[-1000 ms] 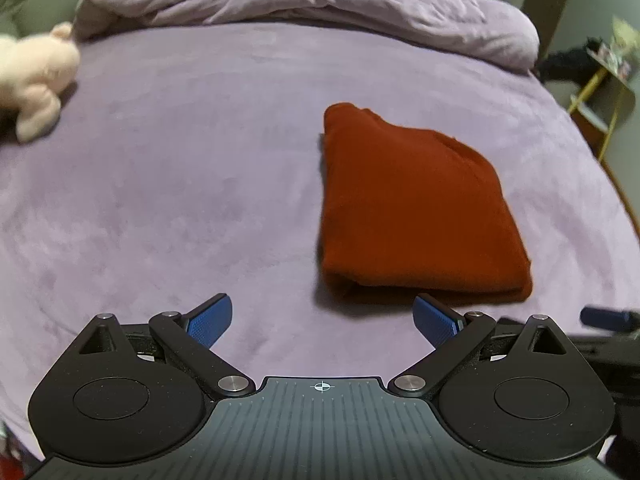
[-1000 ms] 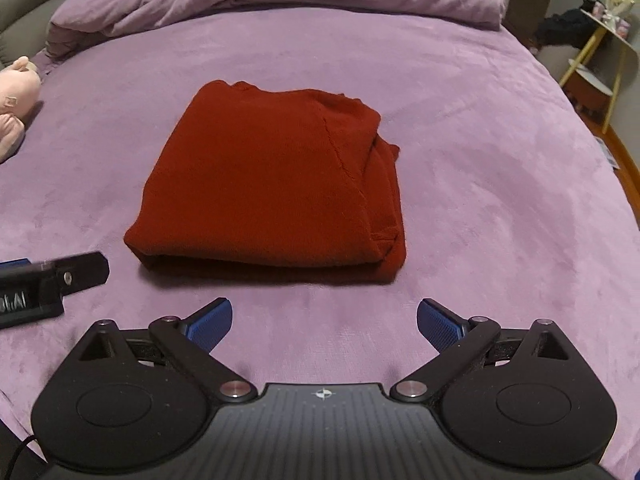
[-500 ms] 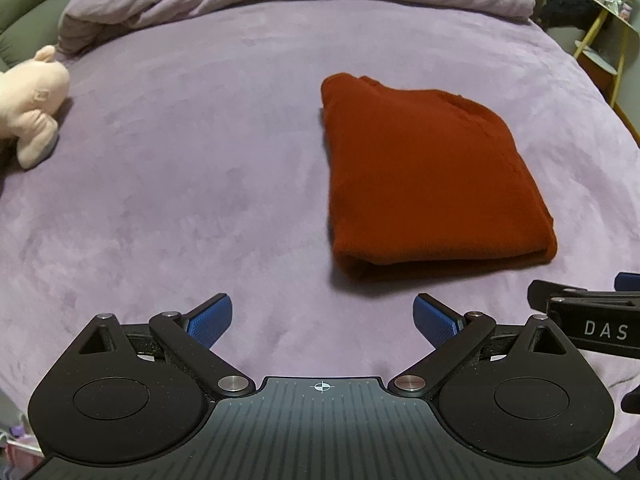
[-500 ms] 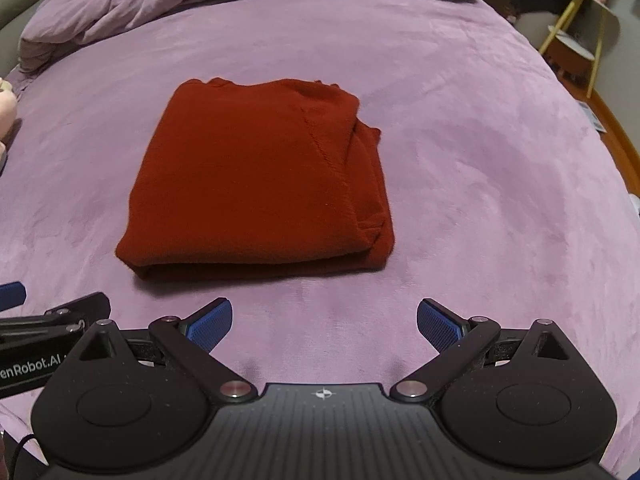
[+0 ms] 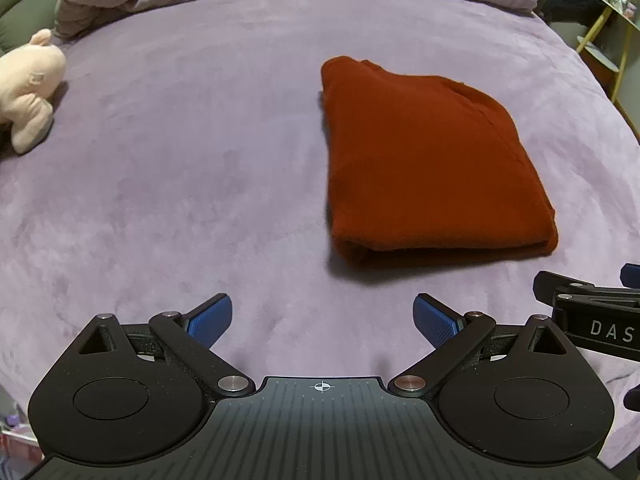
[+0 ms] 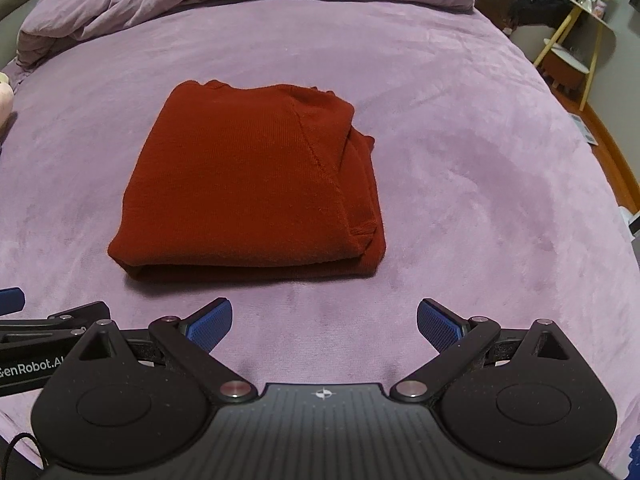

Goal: Fold small clothes

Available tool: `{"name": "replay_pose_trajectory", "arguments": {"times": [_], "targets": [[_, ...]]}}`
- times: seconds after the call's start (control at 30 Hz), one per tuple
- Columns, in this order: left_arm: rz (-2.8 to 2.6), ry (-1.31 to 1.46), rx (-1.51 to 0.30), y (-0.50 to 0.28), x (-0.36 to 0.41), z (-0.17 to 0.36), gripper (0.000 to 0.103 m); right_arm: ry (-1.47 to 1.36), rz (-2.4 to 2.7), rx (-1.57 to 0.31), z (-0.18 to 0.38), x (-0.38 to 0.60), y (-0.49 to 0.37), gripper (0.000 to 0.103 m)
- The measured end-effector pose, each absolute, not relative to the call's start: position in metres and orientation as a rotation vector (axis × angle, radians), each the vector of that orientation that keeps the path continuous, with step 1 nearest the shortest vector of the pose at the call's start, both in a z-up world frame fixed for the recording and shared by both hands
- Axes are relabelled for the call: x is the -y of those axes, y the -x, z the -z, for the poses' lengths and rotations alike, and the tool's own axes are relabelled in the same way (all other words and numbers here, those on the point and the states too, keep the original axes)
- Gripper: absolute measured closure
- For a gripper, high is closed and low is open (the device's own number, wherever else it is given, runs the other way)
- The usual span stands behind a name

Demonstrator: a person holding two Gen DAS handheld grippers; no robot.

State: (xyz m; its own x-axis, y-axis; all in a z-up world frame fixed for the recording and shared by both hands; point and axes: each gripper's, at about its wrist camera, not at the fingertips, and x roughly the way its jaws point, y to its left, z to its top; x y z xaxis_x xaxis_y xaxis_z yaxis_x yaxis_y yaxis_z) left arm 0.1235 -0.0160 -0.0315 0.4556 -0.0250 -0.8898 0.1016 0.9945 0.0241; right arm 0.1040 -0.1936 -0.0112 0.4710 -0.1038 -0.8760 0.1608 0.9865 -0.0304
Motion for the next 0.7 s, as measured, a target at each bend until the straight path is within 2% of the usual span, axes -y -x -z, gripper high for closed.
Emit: {"name": "replay_pose_trajectory", "arguments": {"times": [0.7], "targets": [[0.085, -0.079, -1.106, -0.1216, 0.0182, 0.0316, 0.003, -0.053, 0.168, -1.057, 0.0102, 0.1946, -0.1018, 0.004]]}}
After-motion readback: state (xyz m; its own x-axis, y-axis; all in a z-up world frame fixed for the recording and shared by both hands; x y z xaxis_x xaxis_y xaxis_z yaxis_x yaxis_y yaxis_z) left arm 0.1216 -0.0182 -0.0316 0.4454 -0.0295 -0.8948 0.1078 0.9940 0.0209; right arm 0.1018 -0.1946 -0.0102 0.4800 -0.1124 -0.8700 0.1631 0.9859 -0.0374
